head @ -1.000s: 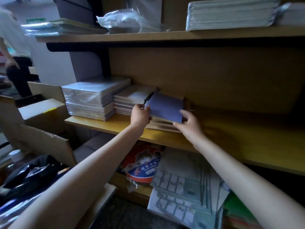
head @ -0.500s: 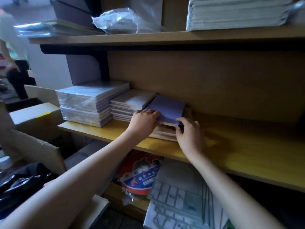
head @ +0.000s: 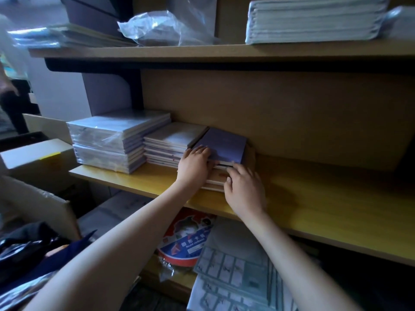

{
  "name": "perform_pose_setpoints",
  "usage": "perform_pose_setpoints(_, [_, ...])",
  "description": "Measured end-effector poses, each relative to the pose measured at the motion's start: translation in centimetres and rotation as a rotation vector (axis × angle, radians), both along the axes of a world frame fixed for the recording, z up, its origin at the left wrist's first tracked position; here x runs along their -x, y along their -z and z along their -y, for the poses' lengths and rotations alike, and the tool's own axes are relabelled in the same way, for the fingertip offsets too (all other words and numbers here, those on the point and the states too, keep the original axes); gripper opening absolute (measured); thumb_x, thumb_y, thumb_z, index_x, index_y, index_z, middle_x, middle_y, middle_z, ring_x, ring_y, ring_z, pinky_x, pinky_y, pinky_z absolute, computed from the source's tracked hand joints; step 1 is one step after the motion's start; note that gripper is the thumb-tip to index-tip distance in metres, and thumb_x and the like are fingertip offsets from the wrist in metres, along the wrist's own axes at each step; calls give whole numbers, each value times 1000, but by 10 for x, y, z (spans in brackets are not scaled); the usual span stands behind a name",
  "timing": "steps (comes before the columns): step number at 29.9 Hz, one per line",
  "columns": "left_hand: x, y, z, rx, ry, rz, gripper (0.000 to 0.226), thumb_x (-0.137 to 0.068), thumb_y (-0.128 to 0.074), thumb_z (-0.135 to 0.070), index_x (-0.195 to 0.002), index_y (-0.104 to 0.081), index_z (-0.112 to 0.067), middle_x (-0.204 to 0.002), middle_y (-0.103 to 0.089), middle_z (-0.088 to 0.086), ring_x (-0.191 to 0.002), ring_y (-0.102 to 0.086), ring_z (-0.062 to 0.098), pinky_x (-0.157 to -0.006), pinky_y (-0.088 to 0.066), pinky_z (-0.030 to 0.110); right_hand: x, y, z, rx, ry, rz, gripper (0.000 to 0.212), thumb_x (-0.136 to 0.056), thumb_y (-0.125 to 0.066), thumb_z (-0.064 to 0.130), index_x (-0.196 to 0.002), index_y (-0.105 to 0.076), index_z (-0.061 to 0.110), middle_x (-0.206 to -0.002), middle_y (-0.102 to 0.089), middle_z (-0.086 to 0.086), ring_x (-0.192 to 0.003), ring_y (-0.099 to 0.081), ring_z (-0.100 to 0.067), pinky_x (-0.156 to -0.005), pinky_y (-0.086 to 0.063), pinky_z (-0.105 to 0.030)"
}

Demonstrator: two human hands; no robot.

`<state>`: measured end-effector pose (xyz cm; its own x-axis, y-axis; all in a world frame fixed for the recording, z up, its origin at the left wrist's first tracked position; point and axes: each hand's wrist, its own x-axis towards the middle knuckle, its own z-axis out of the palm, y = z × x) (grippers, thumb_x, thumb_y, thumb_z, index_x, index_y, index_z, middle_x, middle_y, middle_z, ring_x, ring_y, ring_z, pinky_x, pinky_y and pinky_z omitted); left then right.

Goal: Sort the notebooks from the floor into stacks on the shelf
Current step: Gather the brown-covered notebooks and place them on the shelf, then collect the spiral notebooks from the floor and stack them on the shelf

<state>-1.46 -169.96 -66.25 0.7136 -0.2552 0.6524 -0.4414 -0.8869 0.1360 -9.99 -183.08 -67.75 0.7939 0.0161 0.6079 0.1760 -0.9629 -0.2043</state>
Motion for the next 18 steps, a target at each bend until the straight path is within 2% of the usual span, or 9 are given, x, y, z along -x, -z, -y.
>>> perform_pose_setpoints(5, [0, 2, 0, 56, 15, 3, 40, -94, -47, -36, -128, -53, -15, -137, -51, 3, -132, -38, 19, -109, -21, 30, -2, 1, 1, -15, -3, -11, 38, -93, -42, 20, -128, -55, 14, -141, -46, -1, -124, -48, -20, -101, -35, -32])
perform_pose_setpoints(7, [8, 4, 0, 53, -18, 3, 41, -95, -43, -35, -130, -49, -15, -144, -43, 6, -136, -33, 21, -111, -17, 34, 1, -1, 1, -83, -59, 52, 32, -89, -47, 14, -119, -59, 13, -129, -53, -2, -112, -56, -21, -91, -42, -31])
perform_pose_setpoints(9, [28, 9, 2, 89, 1, 27, 45, -92, -40, -34, -132, -45, -15, -147, -35, 11, -136, -29, 28, -110, -13, 41, 14, -6, 2, -135, -163, 199, 26, -84, -50, 7, -104, -64, 13, -111, -59, -3, -95, -59, -18, -80, -45, -27])
perform_pose_setpoints(11, [57, 18, 7, 97, 135, 109, 46, -86, -40, -36, -127, -46, -17, -141, -38, 13, -128, -35, 32, -106, -16, 44, 39, -3, 10, -95, -257, 340, 25, -79, -46, 4, -92, -66, 13, -95, -62, -1, -86, -54, -15, -76, -42, -25])
perform_pose_setpoints(13, [88, 30, 17, 91, 302, 195, 41, -82, -50, -32, -120, -47, -18, -134, -40, 11, -118, -39, 31, -102, -21, 44, 72, 11, 22, -54, -337, 414, 22, -77, -44, 3, -83, -64, 10, -85, -61, -2, -81, -54, -18, -74, -42, -32])
perform_pose_setpoints(15, [121, 46, 30, 96, 461, 241, 37, -80, -54, -26, -116, -47, -19, -128, -38, 6, -112, -40, 27, -99, -24, 43, 107, 35, 38, -31, -378, 405, 19, -77, -44, 2, -75, -62, 6, -77, -58, -6, -73, -53, -25, -70, -41, -37])
perform_pose_setpoints(18, [167, 89, 51, 60, 652, 202, 34, -82, -47, -28, -115, -44, -19, -121, -36, 3, -109, -39, 24, -96, -25, 40, 157, 77, 67, -21, -390, 271, 20, -79, -43, 2, -66, -59, 4, -70, -54, -11, -66, -47, -27, -65, -37, -35])
